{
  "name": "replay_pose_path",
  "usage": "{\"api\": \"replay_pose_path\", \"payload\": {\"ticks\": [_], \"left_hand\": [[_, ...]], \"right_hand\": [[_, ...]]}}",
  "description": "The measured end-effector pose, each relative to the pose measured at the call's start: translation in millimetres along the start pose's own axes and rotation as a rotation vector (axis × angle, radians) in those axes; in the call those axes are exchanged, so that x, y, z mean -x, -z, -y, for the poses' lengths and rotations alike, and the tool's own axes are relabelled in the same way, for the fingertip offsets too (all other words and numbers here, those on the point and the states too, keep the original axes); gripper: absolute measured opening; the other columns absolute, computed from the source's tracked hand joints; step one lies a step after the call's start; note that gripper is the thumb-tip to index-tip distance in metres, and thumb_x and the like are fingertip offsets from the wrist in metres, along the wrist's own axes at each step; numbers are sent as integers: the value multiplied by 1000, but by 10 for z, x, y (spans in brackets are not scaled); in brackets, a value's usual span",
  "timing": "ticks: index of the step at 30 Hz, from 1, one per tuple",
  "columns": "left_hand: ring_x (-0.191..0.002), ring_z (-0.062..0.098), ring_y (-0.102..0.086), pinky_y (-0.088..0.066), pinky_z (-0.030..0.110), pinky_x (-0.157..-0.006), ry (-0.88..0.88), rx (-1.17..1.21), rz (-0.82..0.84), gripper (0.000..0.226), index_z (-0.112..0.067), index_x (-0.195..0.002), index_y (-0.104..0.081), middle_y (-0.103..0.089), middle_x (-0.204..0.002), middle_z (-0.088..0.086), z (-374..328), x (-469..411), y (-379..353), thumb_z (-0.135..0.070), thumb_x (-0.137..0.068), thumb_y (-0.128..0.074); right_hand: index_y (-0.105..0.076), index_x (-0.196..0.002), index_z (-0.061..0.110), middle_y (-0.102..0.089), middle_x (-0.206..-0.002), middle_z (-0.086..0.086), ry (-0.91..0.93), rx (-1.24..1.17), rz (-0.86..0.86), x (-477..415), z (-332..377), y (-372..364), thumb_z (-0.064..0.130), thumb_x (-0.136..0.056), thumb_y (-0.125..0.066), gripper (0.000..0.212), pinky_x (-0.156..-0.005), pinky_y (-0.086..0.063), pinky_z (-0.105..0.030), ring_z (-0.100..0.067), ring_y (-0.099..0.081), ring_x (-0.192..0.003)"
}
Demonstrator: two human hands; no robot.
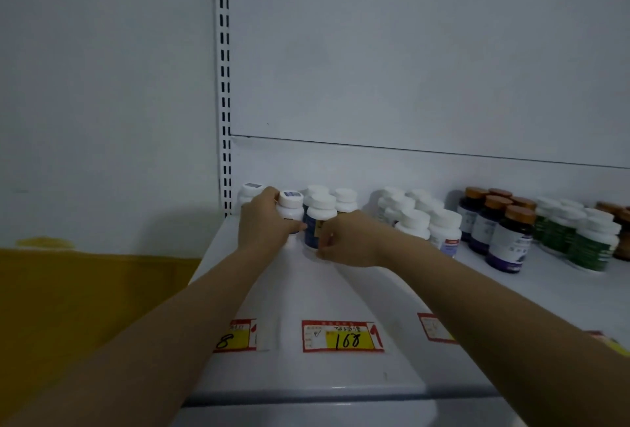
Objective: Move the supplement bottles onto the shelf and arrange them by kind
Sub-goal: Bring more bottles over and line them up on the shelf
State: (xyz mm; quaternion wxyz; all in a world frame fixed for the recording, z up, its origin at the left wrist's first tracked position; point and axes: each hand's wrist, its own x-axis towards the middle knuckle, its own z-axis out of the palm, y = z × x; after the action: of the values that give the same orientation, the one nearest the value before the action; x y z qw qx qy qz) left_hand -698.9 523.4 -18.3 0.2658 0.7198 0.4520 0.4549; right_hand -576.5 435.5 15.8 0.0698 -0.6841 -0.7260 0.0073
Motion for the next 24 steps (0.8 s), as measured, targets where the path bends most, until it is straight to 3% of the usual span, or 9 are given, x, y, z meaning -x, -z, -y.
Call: {"api": "replay_pose_path", "payload": {"ticks": [5,8,14,19,24], "left_hand": [[-107,32,-53,-42,35,-88,-12,-128,-46,52,-4,-113,-57,-48,-123,15,57,-73,-82,-19,-70,-81],[-109,31,-51,-41,34,-86,2,-172,-35,52,-4,-117,-53,-50,-122,15,98,-100,-94,-23,-75,-77],[-97,28,-57,-38,31,-69,-37,-176,-45,46,-9,-110,-50,-58,-109,11,99,-140,-64,-20,-74,-78],[-82,20,-47,-36,31,-66,-16,-221,-49,43,-15,-110,-50,-62,-104,8,120,-174,-52,-21,-77,-76],[-83,21,-48,-37,31,-65,0,-240,-43,44,-17,-114,-49,-63,-106,9,116,-188,-67,-24,-78,-75]], "right_hand": [[-66,-96,7,-59,-92,-5,-50,-17,7,-24,27,-14,21,-90,-56,18,-77,-43,-27,-18,-49,-81],[-68,-96,5,-64,-96,-10,-82,-31,25,-77,31,-39,22,-89,-56,22,-82,-48,-29,-22,-54,-84],[-69,-102,0,-68,-104,-18,-136,-27,55,-133,102,-62,28,-89,-56,33,-87,-52,-38,-27,-60,-84],[-68,-105,1,-67,-108,-17,-145,-28,64,-124,93,-78,29,-90,-55,35,-90,-52,-39,-32,-62,-99],[-69,-100,1,-67,-102,-17,-150,-29,72,-123,68,-91,30,-90,-55,33,-85,-53,-36,-23,-57,-81]]}}
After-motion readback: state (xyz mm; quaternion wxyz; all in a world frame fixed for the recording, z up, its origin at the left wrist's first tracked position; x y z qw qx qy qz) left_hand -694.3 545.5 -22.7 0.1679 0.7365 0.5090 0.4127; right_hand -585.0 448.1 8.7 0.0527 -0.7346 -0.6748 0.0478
